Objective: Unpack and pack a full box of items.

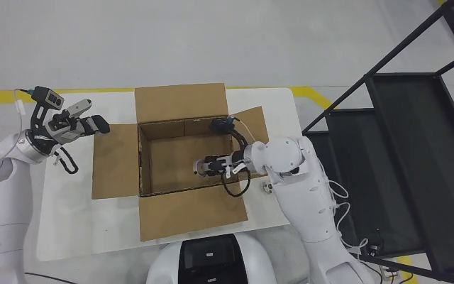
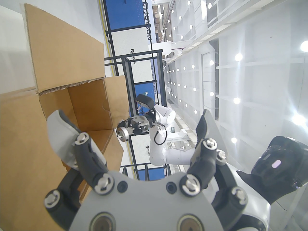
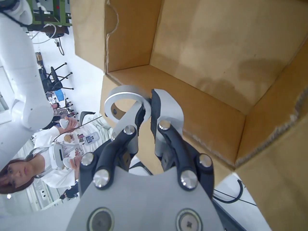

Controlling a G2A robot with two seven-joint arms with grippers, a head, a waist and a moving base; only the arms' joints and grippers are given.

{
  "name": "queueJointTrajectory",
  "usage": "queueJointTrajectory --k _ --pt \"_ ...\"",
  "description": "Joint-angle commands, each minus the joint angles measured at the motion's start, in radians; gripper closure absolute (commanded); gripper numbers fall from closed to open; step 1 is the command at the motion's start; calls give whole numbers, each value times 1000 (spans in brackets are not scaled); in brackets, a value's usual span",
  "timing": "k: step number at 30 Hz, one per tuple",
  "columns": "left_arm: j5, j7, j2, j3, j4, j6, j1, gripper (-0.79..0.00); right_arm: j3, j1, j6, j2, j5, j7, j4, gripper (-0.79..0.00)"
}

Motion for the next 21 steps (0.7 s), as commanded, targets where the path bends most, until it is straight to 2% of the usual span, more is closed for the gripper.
queueJointTrajectory --k 1,6,11,21 --pt "0 0 0 0 0 0 0 -785 98 -61 -15 16 68 57 -103 0" --pt "0 0 0 0 0 0 0 -785 309 -209 -67 65 187 57 -216 0" --pt "0 0 0 0 0 0 0 -785 439 -312 -89 122 188 57 -192 0" --pt "0 0 0 0 0 0 0 -785 382 -327 -83 200 31 57 -44 0"
